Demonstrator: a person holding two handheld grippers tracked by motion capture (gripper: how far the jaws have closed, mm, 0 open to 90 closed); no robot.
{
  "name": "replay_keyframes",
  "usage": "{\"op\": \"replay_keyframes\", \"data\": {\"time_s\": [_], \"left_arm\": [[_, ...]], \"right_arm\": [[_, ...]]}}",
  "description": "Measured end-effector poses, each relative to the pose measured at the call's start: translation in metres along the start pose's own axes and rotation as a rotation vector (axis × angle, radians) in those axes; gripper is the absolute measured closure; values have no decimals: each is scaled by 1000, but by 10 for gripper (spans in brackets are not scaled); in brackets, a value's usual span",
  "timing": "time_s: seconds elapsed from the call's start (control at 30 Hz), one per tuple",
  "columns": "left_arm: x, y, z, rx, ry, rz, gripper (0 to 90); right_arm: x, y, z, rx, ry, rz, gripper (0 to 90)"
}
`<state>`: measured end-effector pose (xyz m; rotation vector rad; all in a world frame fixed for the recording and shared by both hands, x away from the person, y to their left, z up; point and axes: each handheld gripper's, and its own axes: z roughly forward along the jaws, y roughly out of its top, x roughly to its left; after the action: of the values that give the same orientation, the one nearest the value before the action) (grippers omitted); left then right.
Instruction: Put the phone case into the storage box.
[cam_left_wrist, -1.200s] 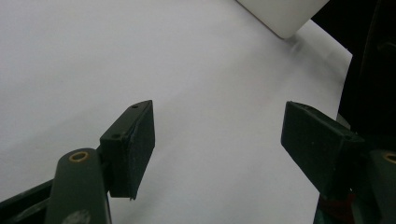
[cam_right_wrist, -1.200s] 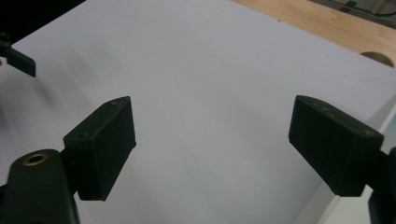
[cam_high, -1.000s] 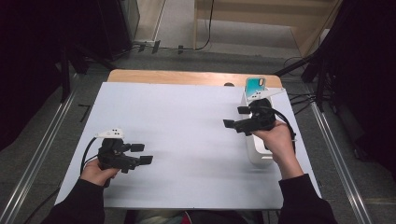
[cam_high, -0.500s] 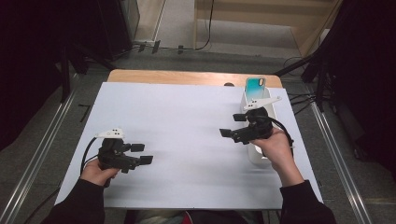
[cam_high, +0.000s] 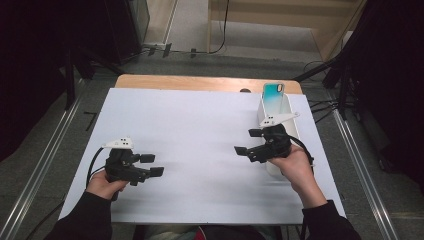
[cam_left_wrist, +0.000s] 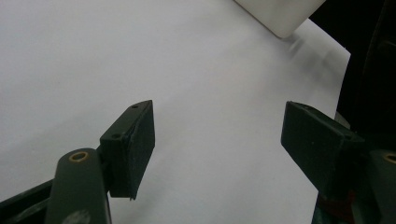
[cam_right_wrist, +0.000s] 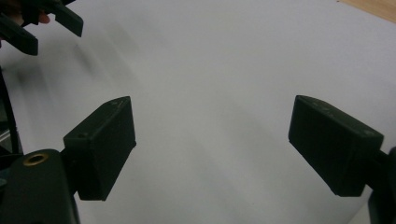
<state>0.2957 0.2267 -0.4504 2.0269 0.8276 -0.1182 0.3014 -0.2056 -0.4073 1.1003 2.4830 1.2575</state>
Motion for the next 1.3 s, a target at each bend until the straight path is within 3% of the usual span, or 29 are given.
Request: {"op": "replay_keyframes", "data": {"time_s": [0.87,1.3], "left_arm": [[-2,0,0,-2,-1,14,256],[-3,0,0,1,-5,16,256]], "right_arm": [[22,-29,7,7,60,-59,135],[27,-46,5,18,68,-61,136]]}}
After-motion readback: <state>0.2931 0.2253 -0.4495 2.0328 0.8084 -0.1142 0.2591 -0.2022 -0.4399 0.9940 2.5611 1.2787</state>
